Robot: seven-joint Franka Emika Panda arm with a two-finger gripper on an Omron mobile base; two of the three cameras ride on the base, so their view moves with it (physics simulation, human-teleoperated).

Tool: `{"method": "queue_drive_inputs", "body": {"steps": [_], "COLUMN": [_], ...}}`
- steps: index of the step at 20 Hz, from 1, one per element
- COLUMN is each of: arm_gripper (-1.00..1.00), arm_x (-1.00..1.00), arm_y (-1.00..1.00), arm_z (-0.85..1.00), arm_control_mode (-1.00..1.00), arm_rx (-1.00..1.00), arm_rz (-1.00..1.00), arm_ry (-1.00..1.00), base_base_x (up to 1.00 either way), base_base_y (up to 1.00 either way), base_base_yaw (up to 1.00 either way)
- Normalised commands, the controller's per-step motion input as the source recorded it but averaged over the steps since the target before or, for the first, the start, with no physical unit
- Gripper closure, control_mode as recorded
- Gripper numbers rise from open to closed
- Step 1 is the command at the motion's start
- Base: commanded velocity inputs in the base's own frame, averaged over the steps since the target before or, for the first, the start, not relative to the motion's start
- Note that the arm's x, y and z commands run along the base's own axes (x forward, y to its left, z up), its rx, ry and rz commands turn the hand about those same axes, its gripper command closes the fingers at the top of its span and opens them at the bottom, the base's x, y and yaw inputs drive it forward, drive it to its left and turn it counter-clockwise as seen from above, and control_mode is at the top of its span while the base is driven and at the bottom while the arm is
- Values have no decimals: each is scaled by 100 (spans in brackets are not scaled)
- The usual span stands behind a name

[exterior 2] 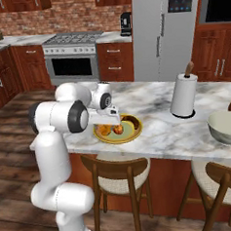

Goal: Take the fruits from the plate on the dining counter and place two fruits in each bowl.

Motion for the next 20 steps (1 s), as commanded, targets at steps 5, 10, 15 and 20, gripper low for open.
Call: {"method": "queue_drive_inputs", "body": {"steps": [5,10,15,20], "arm_gripper": [-100,-100,-100,100], "arm_x": [18,-3,-17,-30], "arm_y": [0,0,0,0], "arm_z": [-29,-29,-38,-45], "arm_control_mode": [-100,-100,-100,-100], "arm_rx": [0,0,0,0], "arm_rz": [0,0,0,0], "arm_ry": [4,11,11,7], "base_base_x": [0,0,0,0], "base_base_y": [0,0,0,0], "base_base_yaw": [0,0,0,0]}}
